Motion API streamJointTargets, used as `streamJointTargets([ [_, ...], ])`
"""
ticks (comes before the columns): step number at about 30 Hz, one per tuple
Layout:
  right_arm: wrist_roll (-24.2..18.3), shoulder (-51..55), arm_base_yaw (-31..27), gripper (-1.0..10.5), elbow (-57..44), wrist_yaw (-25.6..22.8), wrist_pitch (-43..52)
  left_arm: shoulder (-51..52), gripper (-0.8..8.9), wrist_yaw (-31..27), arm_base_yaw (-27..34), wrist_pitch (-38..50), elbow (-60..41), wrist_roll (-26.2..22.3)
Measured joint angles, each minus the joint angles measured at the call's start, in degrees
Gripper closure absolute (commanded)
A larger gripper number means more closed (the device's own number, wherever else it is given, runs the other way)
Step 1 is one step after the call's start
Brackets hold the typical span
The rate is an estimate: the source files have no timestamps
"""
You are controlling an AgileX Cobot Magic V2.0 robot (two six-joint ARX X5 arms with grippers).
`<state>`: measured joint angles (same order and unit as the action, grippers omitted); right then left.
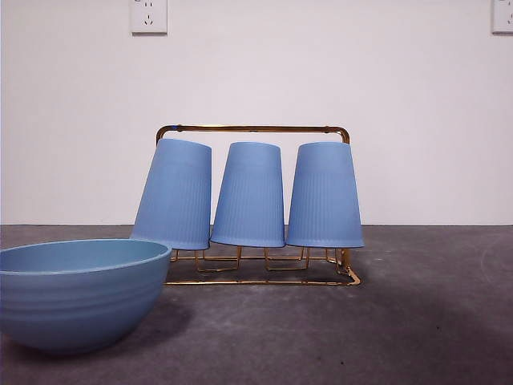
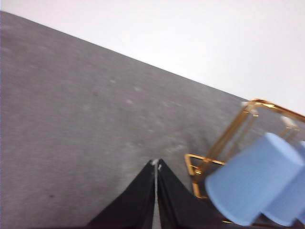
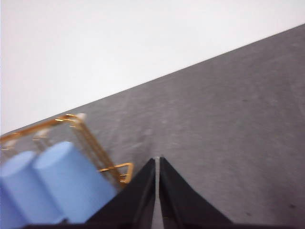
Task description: Right arm lift cup from the cupboard, then place it on the right of the bowl
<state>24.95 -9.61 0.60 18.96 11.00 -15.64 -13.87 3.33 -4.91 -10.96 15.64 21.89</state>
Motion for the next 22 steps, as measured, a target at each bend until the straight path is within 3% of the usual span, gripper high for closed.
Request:
streamJointTargets([
  [8, -1.4, -7.4, 0.0, 9.4, 11.3, 9.6, -7.6, -13.5, 8.04, 7.6, -1.2, -6.6, 13.0, -1.5],
  [15, -8.2, -12.8, 0.2, 9.4, 19.5, 17.2, -15.7, -26.3, 8.04, 16.4, -3.4, -14.6, 23.7, -5.8],
  [22, -14.4, -17.9, 4.6, 9.4, 24.5, 19.4, -18.5, -35.9, 8.04, 25.7, -7.2, -23.0, 32.8, -11.6],
])
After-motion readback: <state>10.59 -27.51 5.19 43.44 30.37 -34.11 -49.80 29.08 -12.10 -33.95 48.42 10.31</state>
